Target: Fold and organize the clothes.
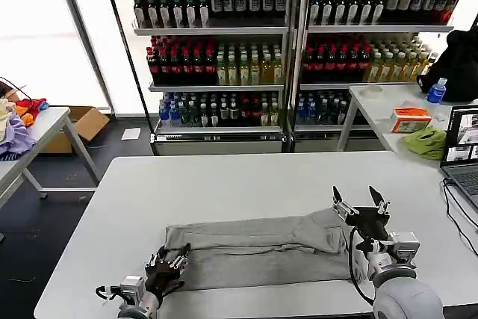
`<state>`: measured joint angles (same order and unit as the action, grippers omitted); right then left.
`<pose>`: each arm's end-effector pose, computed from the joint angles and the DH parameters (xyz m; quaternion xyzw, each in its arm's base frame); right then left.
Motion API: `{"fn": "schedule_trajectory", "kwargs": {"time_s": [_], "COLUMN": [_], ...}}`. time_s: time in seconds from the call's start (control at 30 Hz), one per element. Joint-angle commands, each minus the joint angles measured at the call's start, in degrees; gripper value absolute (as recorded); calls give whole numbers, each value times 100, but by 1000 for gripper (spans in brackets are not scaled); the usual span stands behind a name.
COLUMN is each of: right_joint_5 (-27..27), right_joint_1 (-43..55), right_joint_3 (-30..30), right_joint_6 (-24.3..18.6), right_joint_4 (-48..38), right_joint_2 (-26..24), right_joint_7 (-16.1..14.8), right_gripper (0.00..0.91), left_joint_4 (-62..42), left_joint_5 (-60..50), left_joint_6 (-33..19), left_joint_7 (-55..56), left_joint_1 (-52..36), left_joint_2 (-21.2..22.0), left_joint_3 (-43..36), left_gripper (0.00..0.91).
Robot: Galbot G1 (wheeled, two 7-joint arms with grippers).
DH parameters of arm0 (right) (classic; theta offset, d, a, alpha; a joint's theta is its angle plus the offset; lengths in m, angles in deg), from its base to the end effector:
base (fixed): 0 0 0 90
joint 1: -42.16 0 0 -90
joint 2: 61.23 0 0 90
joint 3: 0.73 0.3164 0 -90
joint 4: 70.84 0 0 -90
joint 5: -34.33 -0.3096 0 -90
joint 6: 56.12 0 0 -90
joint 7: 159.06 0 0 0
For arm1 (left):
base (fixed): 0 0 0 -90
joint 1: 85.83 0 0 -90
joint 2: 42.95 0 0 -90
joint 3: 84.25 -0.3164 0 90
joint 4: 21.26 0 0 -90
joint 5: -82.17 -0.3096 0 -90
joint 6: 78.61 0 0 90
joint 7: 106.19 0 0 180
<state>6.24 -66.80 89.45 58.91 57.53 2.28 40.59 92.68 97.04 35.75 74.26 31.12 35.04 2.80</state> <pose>0.1935 -0.0561 -0.1837 -0.0205 -0.9964 0.0094 0.0819 0.1660 0.0255 -0.2971 -0.0682 -0.9662 0.0304 0.2468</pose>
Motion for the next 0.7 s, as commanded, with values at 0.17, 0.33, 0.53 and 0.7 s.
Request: {"fn": "schedule_trajectory", "kwargs": {"time_s": [0.17, 0.33, 0.53, 0.7], "right_joint_5": [-38, -51, -88, -85], "right_joint_1": [146, 291, 561, 742], "right_joint_3": [13, -40, -195, -398], "right_joint_6": [-5, 2, 39, 44], "right_joint_4": [-121, -161, -249, -346], "right_joint_2": [-18, -33, -63, -52], "right_joint_7": [102, 119, 159, 182], "right_gripper": [907, 907, 907, 907], "left_joint_4": [-315, -247, -189, -339], "left_joint_5": [-21, 152, 821, 1441], "left_joint_6": [-167, -206, -182, -157], "left_joint_7": [-96, -85, -82, -142], "left_joint_1": [-51, -130, -95, -58], "left_joint_2": [68, -38, -611, -1709], "left_joint_3": [75, 428, 1487, 2930], "left_gripper": [0, 0, 0, 0]}}
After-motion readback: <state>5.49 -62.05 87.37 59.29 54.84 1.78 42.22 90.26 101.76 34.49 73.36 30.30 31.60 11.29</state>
